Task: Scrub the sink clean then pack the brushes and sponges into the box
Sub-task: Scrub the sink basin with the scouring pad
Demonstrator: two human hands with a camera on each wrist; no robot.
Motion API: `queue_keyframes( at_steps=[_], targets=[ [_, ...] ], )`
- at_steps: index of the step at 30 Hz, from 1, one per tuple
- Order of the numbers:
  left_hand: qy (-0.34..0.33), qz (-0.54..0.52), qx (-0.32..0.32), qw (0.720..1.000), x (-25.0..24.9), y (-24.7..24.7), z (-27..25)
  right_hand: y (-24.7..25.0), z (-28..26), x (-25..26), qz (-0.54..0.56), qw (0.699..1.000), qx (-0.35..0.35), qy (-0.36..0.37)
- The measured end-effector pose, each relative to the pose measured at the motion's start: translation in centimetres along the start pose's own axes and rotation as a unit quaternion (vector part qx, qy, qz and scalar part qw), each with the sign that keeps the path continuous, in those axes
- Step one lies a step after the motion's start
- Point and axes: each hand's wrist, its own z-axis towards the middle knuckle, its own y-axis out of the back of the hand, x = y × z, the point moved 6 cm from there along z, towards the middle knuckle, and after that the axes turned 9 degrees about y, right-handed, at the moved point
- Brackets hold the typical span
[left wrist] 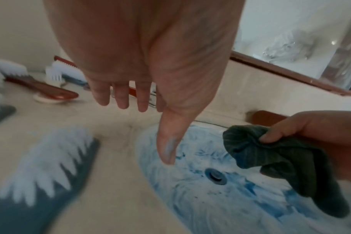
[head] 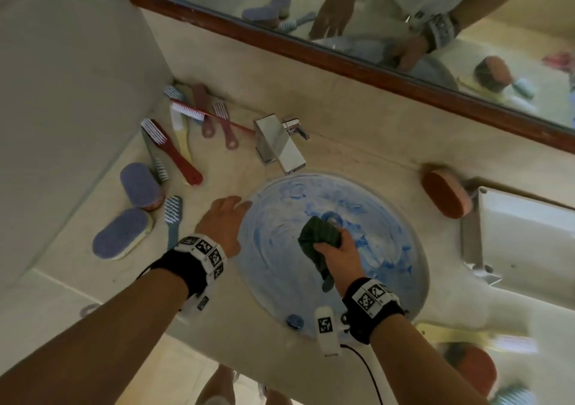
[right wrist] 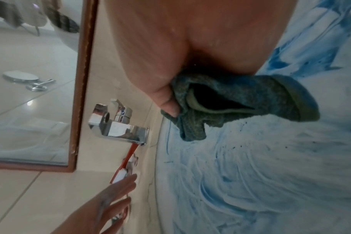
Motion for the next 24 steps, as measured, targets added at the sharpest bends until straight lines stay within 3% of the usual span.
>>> queue_keyframes(
  at_steps=[3,8,16,18,24],
  targets=[
    [-0.023,0.112,0.069,0.991,1.0,-0.1,1.8,-0.9,1.9,-0.3,0.020,0.999,-0.017,-0.030],
    [-0.004,0.155,0.128,0.980,3.3,-0.6,2.7,-1.5,5.3,-0.2,-0.010,0.998,-0.051,-0.034],
    [-0.007,0.128,0.166,0.978,3.8,-0.5,2.9,-2.3,9.4,0.4,-0.071,0.985,-0.158,-0.020],
    [-0.006,0.118,0.171,0.978,3.8,-0.4,3.0,-2.5,10.0,0.7,-0.040,0.979,-0.197,-0.026],
    [-0.003,0.103,0.175,0.979,3.8,-0.3,2.9,-6.4,10.4,1.8,0.023,0.980,-0.196,-0.005]
  ],
)
